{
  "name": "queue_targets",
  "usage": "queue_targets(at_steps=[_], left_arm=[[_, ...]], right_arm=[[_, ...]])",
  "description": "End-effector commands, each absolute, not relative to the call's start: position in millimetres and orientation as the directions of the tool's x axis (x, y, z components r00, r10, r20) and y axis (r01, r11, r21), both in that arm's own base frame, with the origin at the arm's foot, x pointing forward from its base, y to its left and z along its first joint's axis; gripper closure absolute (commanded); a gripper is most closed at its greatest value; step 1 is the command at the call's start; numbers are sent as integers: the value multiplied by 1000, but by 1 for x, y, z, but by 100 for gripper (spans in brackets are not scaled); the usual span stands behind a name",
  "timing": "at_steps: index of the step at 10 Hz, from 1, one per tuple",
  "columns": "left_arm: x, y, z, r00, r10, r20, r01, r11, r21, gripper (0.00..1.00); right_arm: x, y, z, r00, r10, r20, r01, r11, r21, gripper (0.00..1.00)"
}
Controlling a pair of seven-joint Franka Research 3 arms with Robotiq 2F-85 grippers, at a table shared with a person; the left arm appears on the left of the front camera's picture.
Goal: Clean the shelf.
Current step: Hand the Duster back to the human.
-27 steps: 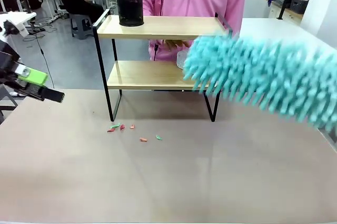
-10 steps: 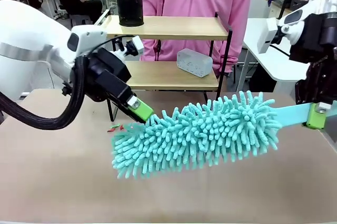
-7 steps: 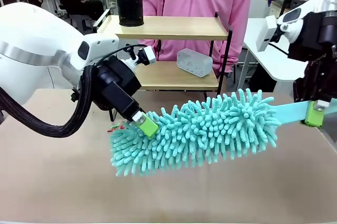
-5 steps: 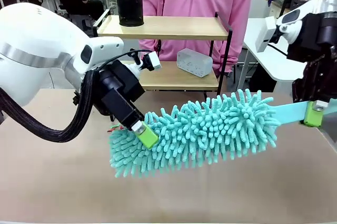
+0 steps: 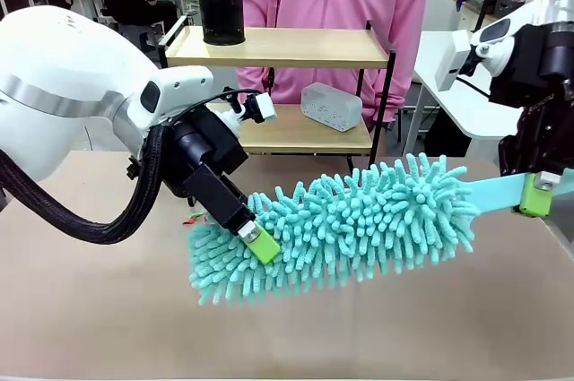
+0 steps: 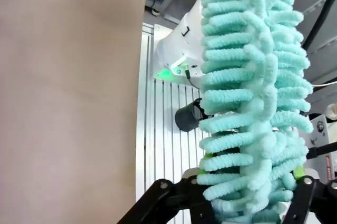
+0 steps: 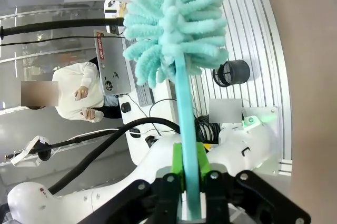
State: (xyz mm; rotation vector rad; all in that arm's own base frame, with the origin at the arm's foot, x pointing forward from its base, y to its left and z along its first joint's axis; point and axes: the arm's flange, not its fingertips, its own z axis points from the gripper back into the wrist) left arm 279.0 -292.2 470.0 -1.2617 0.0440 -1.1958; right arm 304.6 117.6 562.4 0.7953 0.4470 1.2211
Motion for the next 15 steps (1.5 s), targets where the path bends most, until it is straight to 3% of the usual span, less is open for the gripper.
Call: queue_targets(at_steps=[1,10,11,12,13,14,15], left_arm=[[278,-288,472,455,-658,600,669,-192,-718,100],[279,-284,470,458,-655,601,663,-199,-722,100],[280,-282,472,454,-654,605,666,-201,-718,100],[281,-278,474,449,-651,613,670,-209,-713,100],[282,-273,476,443,-649,619,672,-217,-708,100],[284,-266,477,439,-641,629,675,-226,-702,100],[286,-259,479,436,-637,636,669,-243,-702,100]], right_arm=[[306,116,567,286,949,136,-649,87,756,88],[307,107,564,315,938,146,-638,95,764,86],[307,104,563,327,934,147,-633,101,768,35],[306,98,564,344,925,162,-631,100,769,33],[305,88,565,377,906,194,-635,100,766,0],[306,73,568,469,837,281,-635,99,766,0],[309,49,572,646,663,379,-611,152,777,0]])
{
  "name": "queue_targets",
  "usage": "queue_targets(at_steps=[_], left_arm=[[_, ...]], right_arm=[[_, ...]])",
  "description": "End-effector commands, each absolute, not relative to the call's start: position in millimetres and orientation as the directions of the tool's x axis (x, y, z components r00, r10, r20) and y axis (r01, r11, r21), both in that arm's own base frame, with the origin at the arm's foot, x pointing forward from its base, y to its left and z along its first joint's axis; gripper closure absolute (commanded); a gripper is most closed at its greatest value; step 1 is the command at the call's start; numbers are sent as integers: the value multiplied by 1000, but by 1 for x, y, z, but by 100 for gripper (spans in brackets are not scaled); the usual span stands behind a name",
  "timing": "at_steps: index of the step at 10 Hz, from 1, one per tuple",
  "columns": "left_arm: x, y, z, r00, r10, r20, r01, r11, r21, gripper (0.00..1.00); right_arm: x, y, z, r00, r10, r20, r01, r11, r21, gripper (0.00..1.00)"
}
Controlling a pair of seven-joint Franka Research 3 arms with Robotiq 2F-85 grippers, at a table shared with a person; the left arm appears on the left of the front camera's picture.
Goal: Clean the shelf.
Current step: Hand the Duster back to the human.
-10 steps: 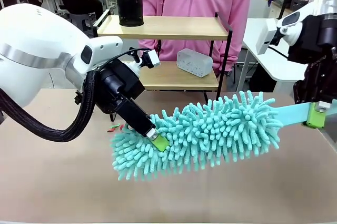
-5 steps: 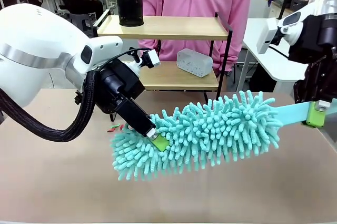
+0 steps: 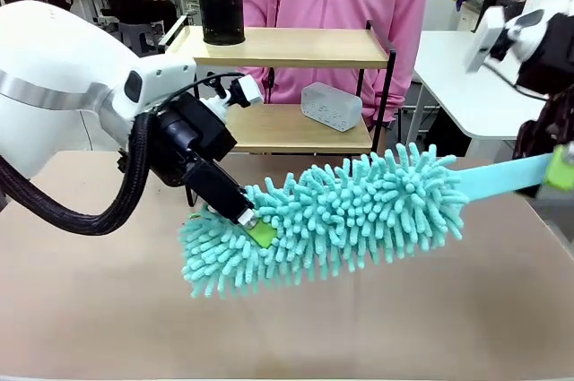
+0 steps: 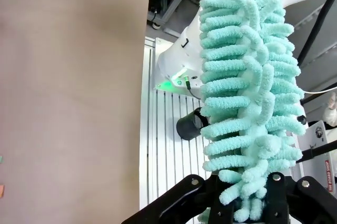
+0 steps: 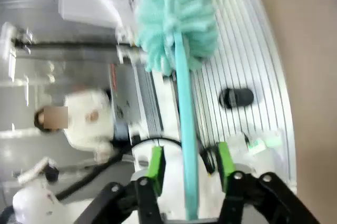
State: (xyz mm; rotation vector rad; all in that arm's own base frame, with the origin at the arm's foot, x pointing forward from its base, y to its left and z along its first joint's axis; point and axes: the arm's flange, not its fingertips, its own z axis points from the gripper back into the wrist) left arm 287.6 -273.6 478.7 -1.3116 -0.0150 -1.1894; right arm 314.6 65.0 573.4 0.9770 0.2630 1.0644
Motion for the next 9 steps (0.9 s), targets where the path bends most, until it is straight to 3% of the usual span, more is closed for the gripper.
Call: queue_targets(at_steps=[1,2,3,6,7,8,9], left_arm=[[288,-253,480,437,-633,639,669,-247,-702,100],[290,-248,479,431,-641,634,668,-245,-702,100],[293,-244,476,424,-657,623,670,-236,-704,100],[305,-213,473,502,-583,639,671,-203,-713,100],[312,-191,476,551,-523,650,663,-199,-722,100],[318,-167,477,597,-460,657,663,-178,-727,100],[320,-136,479,640,-390,662,656,-171,-735,100]], right_arm=[[311,27,573,770,460,442,-557,149,817,12],[314,4,571,856,205,474,-507,154,848,2],[313,-19,569,872,-11,489,-483,145,864,0],[294,-69,543,840,-310,444,-345,326,880,0],[286,-77,531,838,-357,412,-291,345,892,0],[311,-88,546,911,1,412,-402,221,889,0],[311,-88,546,911,1,412,-402,221,889,0]])
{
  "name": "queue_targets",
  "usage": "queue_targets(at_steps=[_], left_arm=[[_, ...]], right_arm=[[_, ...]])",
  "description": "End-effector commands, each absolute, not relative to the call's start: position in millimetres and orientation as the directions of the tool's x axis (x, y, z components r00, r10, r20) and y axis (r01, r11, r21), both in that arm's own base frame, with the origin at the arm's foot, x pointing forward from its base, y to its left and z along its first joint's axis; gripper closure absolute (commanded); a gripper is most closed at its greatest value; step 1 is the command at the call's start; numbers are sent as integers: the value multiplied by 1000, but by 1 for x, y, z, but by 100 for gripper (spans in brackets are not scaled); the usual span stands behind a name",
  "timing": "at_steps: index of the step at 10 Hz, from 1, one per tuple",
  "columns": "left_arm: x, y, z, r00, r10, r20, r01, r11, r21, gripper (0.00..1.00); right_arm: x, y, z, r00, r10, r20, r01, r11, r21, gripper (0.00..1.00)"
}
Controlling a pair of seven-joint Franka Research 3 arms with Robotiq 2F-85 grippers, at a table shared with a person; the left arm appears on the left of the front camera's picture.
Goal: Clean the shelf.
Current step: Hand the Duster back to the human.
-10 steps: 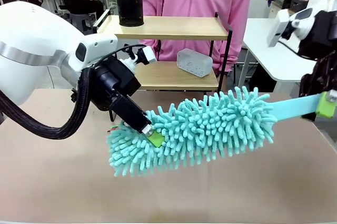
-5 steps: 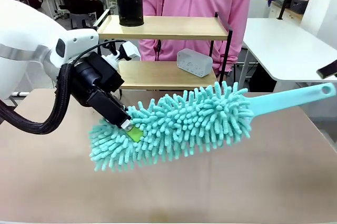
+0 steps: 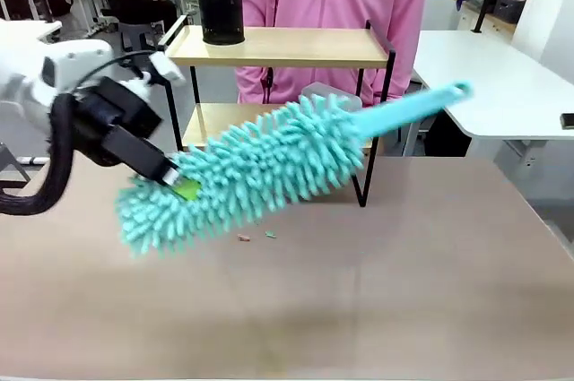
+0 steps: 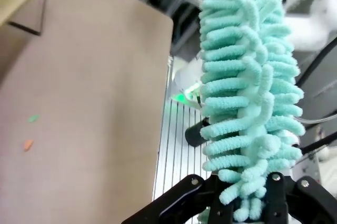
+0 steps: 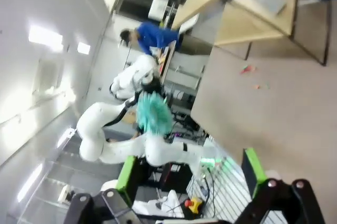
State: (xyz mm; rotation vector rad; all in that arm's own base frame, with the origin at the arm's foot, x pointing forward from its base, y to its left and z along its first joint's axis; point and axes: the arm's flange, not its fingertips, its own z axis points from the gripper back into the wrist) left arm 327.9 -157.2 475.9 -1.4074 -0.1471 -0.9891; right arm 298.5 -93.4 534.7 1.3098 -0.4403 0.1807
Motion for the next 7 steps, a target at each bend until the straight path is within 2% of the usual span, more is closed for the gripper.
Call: queue_targets(at_steps=[1,3,5,7], left_arm=[[318,-108,485,663,-321,676,667,-159,-728,100],[298,-33,511,663,-130,738,729,-114,-675,100],[261,40,532,594,77,801,803,0,-596,100],[269,94,519,575,311,757,755,155,-637,100]], right_arm=[[311,-88,546,911,1,412,-402,221,889,0],[311,-88,546,911,1,412,-402,221,889,0],[311,-88,546,911,1,412,-402,221,889,0],[311,-88,546,911,1,412,-402,221,889,0]])
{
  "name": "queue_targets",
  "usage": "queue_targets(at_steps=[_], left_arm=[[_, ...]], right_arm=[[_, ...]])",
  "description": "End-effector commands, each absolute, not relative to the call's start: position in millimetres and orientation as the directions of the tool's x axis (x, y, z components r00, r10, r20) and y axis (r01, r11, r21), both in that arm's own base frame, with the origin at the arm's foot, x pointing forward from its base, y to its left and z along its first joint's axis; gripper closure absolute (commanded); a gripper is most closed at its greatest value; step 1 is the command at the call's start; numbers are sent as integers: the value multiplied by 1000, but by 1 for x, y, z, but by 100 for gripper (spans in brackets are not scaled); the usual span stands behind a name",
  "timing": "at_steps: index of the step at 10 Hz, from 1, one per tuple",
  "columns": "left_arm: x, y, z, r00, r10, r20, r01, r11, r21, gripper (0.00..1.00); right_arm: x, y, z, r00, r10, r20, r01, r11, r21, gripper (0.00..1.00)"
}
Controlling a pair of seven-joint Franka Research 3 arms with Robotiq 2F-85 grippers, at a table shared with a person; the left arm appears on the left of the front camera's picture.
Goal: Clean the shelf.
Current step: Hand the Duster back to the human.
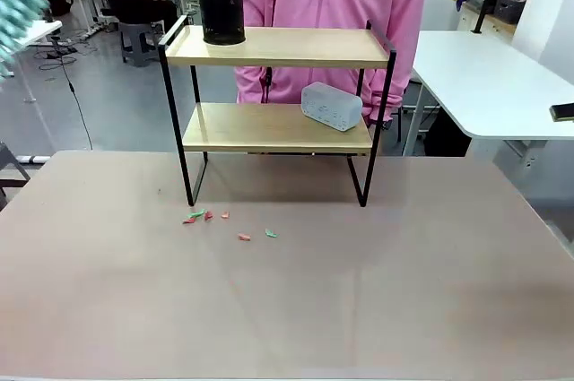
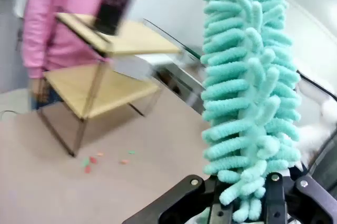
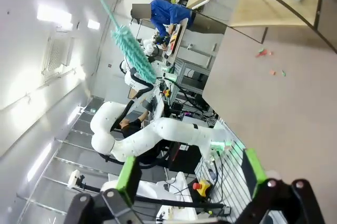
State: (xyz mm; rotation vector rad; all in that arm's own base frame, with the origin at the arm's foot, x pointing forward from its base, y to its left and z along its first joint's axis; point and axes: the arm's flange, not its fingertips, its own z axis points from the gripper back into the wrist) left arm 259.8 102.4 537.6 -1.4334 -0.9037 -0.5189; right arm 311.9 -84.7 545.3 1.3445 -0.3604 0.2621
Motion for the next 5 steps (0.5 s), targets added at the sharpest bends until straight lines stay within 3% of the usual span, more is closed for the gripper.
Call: queue_targets(at_steps=[1,3,5], left_arm=[[278,111,507,603,402,689,691,169,-703,100],[294,139,486,670,544,505,484,196,-853,100],[305,147,469,775,555,302,245,177,-953,100]], right_arm=[[311,-88,546,911,1,412,-402,221,889,0],[311,-88,546,911,1,412,-402,221,889,0],[311,-88,546,911,1,412,-402,221,889,0]])
